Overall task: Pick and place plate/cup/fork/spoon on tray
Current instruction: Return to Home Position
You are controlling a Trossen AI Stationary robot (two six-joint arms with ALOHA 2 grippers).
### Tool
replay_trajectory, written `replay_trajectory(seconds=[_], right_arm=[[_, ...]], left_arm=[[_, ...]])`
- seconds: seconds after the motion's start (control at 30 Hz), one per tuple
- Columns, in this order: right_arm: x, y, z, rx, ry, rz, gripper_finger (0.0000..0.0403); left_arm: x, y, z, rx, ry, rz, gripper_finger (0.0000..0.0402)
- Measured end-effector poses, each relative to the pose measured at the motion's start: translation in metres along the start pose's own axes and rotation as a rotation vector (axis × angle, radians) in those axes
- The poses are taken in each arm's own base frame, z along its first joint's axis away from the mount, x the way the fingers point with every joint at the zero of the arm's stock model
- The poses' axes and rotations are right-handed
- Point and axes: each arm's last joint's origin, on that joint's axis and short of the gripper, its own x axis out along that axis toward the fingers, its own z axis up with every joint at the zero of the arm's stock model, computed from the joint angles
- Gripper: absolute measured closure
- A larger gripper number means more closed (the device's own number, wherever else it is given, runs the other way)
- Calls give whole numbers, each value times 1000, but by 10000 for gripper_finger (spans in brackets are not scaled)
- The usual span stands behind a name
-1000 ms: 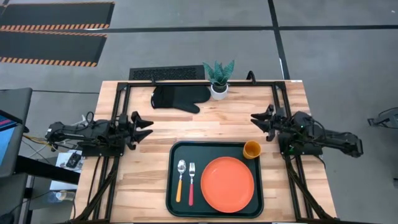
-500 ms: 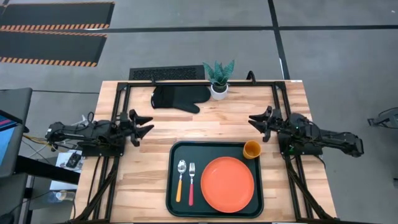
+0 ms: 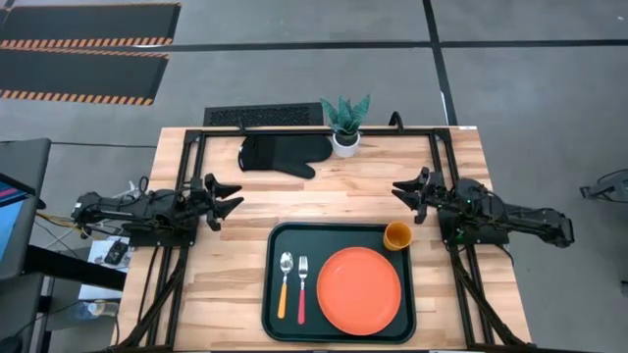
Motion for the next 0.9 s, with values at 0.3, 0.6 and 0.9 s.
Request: replay_trajectory(seconds=[0.3, 0.6, 0.9], right_arm=[[0, 0, 0, 0, 3, -1, 249], [0, 0, -1, 0, 4, -1, 252], [0, 0, -1, 0, 4, -1, 248]], left_arm=[[0, 0, 0, -1, 1, -1, 186], [0, 0, 0, -1, 1, -1, 186], [0, 0, 0, -1, 1, -1, 186]])
